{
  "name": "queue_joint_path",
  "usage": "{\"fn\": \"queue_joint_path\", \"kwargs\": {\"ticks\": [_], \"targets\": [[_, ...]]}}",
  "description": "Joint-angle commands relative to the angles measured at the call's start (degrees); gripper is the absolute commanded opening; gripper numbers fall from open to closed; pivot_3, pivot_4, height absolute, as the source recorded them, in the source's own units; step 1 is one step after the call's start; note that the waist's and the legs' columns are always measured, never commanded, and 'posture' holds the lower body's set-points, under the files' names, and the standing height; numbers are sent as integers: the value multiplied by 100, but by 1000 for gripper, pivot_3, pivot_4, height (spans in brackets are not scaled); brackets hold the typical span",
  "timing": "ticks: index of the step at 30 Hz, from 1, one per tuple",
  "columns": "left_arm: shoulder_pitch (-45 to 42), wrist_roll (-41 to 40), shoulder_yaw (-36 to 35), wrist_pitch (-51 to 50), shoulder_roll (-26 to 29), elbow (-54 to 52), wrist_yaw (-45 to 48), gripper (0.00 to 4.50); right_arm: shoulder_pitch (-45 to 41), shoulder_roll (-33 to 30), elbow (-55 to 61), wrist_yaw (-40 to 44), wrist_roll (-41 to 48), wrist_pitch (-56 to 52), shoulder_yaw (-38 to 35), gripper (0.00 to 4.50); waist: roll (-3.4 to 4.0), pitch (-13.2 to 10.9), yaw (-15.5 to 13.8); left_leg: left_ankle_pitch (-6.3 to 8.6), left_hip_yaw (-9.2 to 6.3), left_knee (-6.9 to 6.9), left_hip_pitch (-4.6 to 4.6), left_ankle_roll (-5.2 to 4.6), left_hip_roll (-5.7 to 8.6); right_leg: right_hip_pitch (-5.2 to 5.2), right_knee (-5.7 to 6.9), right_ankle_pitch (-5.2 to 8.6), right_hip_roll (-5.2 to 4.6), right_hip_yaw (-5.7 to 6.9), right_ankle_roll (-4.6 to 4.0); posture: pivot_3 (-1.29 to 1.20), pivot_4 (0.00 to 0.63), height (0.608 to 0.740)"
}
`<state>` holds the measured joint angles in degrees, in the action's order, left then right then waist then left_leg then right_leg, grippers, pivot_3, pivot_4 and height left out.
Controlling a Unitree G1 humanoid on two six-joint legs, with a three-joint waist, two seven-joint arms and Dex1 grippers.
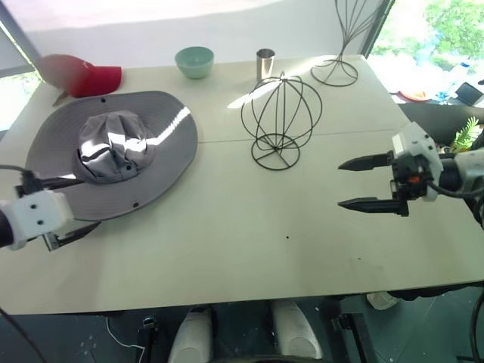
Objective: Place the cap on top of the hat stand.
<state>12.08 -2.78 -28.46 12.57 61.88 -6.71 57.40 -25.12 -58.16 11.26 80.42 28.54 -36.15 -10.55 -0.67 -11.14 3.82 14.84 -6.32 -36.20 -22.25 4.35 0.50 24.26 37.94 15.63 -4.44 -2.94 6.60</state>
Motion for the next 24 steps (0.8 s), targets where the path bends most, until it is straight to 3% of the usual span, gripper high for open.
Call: {"fn": "queue_joint_path", "kwargs": {"ticks": [1, 15, 21, 24], "targets": [[-386, 654, 508, 618, -68, 337, -533, 4470, 170, -243, 753, -293, 475, -460, -471, 4500, 0, 0, -34, 0, 0, -1, -2, 0, 0, 0, 0, 0, 0, 0, 0, 0, 150, 740], [-2214, 3175, 2592, 1066, -1073, 1749, -3065, 4470, 317, -432, 1495, -1141, 1241, -1070, -838, 4500, -10, 6, -153, 0, -4, -15, -5, 0, 2, -5, 4, -1, -1, 3, 2, 0, 150, 740], [-3160, 3673, 3237, 937, -1509, 2544, -3694, 4470, 281, -474, 1603, -1395, 1425, -1103, -885, 4500, -10, 8, -217, 0, -8, -31, -4, -1, 4, -14, 11, -2, -2, 7, 3, 0, 150, 740], [-3513, 3598, 3397, 1021, -1572, 2832, -3717, 3586, 208, -472, 1545, -1588, 1487, -1119, -958, 4500, -11, 8, -272, 0, -8, -38, -5, -1, 4, -17, 11, -5, -1, 7, 8, 0, 150, 740]]}}
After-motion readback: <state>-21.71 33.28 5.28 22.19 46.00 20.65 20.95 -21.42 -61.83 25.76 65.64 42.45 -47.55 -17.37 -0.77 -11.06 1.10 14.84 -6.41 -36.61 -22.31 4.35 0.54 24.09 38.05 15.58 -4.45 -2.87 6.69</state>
